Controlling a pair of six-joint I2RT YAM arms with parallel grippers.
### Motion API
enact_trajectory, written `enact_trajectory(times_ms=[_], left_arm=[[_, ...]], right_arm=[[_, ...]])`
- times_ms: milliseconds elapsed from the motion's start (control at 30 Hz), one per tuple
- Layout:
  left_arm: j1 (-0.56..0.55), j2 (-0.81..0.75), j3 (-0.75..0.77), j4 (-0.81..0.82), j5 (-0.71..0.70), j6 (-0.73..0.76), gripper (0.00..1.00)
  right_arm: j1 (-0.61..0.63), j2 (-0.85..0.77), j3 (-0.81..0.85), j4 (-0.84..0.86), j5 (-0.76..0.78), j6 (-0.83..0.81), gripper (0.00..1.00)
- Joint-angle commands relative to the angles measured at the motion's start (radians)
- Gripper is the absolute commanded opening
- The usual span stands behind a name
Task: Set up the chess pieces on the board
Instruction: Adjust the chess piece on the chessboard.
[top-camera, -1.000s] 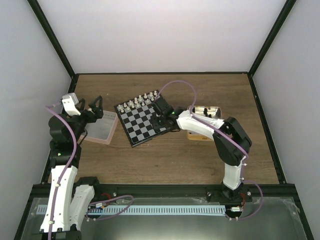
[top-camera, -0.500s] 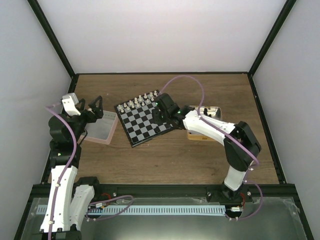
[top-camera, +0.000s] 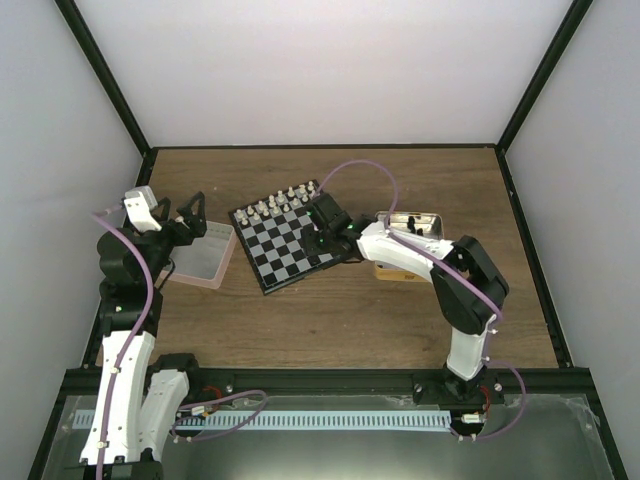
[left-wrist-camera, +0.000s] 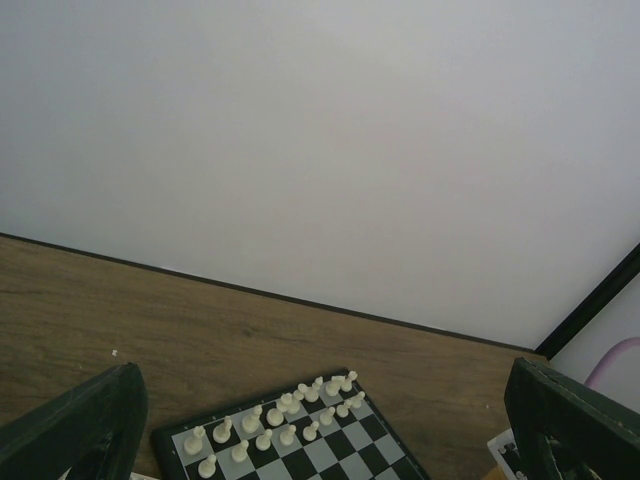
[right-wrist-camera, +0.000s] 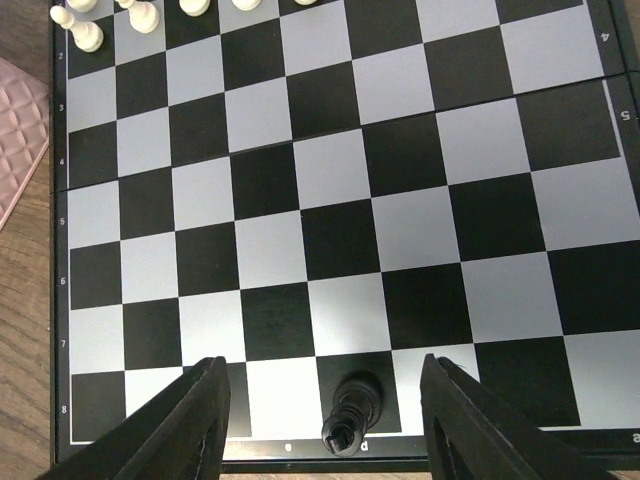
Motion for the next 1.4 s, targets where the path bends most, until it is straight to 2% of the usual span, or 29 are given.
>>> enact_trajectory(times_ms=[0, 267, 567, 1067, 1367], left_arm=[[0.006, -0.006, -0.005, 0.006, 0.002, 0.007, 1.00], [0.006, -0.005, -0.006, 0.005, 0.002, 0.007, 1.00], [0.005, -0.007, -0.005, 0.005, 0.002, 0.007, 1.00], [0.006, -0.005, -0.006, 0.006, 0.002, 0.007, 1.00], [0.006, -0.004, -0.006, 0.006, 0.003, 0.007, 1.00]], right_arm=[[-0.002, 0.020, -0.001, -0.004, -0.018, -0.001, 0.54], [-0.001, 0.017, -0.005, -0.001, -0.011, 0.001, 0.54], [-0.006, -0.084, -0.067, 0.079, 0.042, 0.003, 0.53], [-0.008, 0.008, -0.051, 0.059, -0.056, 0.018, 0.58], [-0.007, 0.038, -0.041, 0.050, -0.065, 0.014, 0.57]])
